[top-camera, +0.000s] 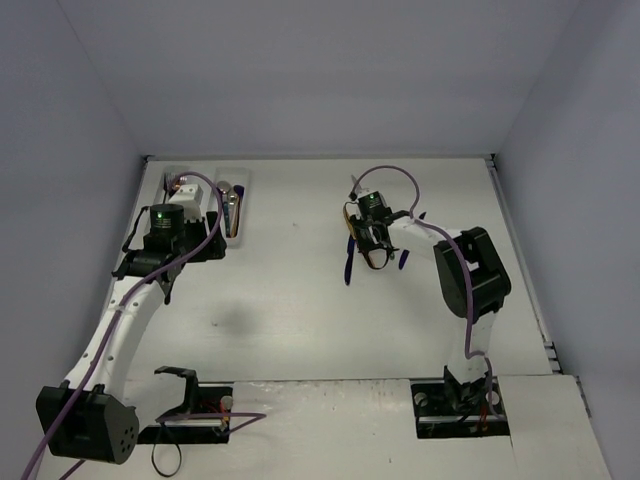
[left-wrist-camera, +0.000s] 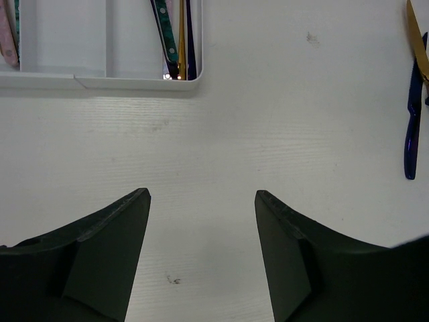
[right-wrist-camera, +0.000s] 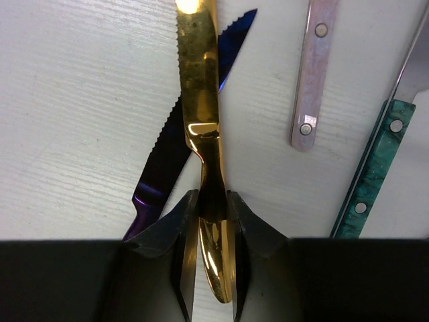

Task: Sort the eating utensils into containers

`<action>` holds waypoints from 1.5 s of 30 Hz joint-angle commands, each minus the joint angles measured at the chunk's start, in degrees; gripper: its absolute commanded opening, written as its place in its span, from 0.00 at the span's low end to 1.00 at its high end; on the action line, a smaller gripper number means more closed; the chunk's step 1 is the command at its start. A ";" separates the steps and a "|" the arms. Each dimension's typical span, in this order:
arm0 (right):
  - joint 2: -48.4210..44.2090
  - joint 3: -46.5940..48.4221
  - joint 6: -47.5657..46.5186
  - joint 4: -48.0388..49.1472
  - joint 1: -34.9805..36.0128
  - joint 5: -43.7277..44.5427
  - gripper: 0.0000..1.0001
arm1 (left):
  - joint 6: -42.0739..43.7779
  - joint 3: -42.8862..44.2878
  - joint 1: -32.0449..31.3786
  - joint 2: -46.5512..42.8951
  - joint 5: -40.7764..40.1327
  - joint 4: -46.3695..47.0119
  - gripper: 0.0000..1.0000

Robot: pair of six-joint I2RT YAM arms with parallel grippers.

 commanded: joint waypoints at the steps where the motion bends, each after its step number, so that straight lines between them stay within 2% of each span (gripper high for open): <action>1: -3.97 -4.69 3.82 -6.93 0.91 3.53 0.11 | 0.61 0.57 -0.35 -0.61 -0.14 3.35 0.61; 7: -6.90 -7.46 6.70 -10.97 2.49 4.70 0.14 | 0.49 0.54 -0.31 -0.49 0.33 3.37 0.61; 16: -3.43 -3.97 5.04 -11.27 2.48 4.34 0.33 | 0.61 0.54 -0.29 -0.55 0.28 3.37 0.61; 21: -0.56 -1.25 3.88 -11.27 1.70 2.72 0.34 | 0.61 0.45 -0.35 -0.53 0.28 3.38 0.61; 29: 1.95 0.37 2.78 -11.27 0.84 1.85 0.31 | 0.61 0.54 -0.26 -0.58 0.45 3.37 0.61; 34: 3.03 0.51 2.57 -11.49 0.77 1.85 0.25 | 0.61 0.39 -0.35 -0.77 0.43 3.46 0.61; 39: 3.27 -0.21 2.57 -11.80 0.57 2.37 0.14 | 0.61 0.37 -0.26 -0.79 0.63 3.37 0.61; 40: 3.08 -0.21 2.70 -11.86 0.57 2.63 0.05 | 0.55 0.43 -0.26 -0.73 0.76 3.50 0.61; 41: 2.71 -0.04 2.74 -11.94 0.52 2.72 0.00 | 0.52 0.39 -0.26 -0.64 0.92 3.55 0.61; 45: 0.31 0.82 3.11 -12.32 0.63 2.32 0.00 | 0.33 0.28 -0.26 -0.79 2.21 3.92 0.61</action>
